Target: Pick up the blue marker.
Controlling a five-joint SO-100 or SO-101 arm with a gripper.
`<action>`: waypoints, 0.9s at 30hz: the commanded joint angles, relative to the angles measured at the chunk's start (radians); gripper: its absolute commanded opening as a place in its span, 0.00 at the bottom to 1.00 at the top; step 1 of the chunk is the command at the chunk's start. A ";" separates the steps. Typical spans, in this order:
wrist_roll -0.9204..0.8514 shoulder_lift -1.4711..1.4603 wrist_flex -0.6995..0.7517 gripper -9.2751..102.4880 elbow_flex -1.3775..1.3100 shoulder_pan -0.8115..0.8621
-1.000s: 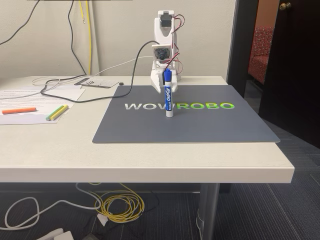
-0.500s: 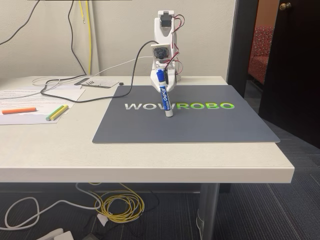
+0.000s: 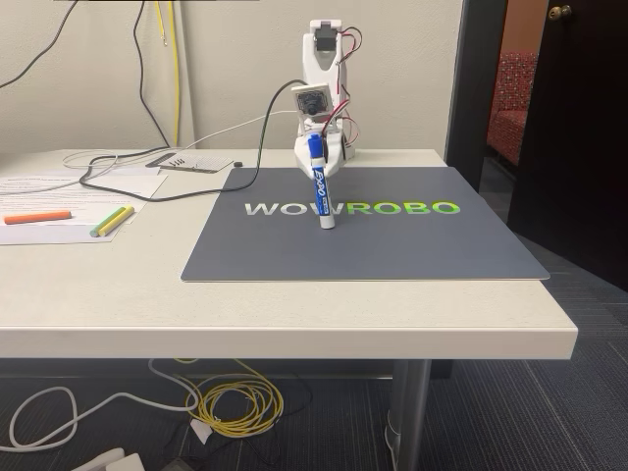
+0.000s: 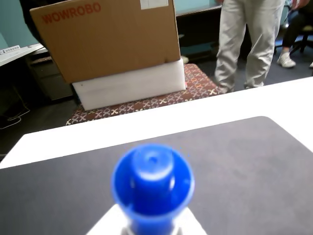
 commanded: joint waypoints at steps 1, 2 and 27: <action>0.043 0.152 0.044 0.14 0.055 -0.011; 0.058 0.201 0.080 0.14 0.080 -0.012; 0.515 1.135 1.178 0.14 0.160 -0.034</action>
